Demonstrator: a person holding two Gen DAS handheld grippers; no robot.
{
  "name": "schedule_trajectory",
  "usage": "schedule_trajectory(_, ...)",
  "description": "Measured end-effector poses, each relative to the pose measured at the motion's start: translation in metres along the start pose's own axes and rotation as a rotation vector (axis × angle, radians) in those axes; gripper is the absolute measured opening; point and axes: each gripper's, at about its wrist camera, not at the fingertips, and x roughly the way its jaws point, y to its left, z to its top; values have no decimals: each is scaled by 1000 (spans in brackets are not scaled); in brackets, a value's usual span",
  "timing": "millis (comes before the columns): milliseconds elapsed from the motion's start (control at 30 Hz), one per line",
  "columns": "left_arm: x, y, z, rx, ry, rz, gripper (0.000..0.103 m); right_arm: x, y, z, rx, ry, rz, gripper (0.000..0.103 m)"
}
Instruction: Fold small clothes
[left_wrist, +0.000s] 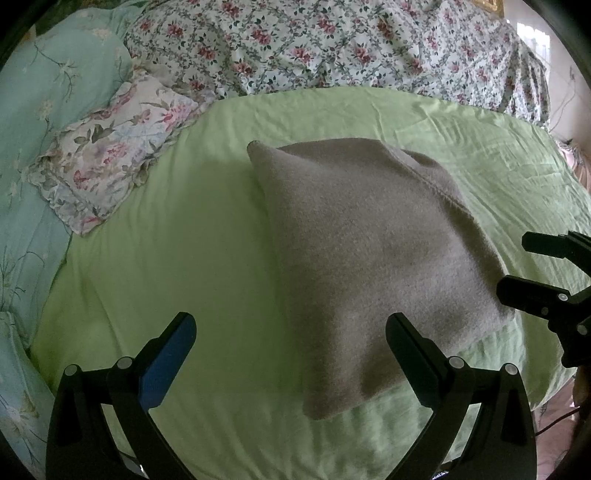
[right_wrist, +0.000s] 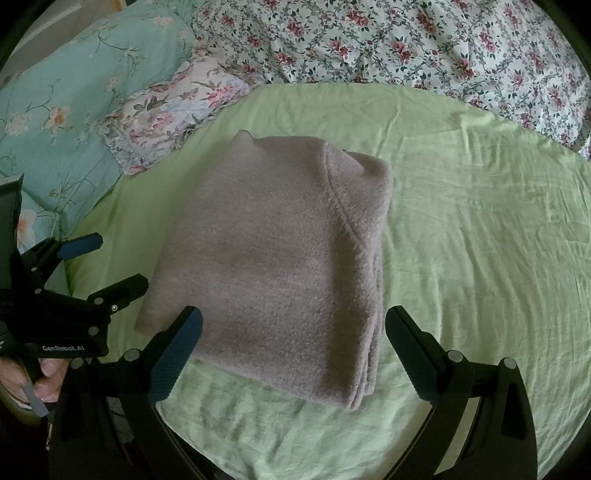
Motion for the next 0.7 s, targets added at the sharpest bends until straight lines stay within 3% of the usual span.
schedule_trajectory(700, -2, 0, 2, 0, -2, 3, 103, -2, -3, 0, 2, -5, 4, 99)
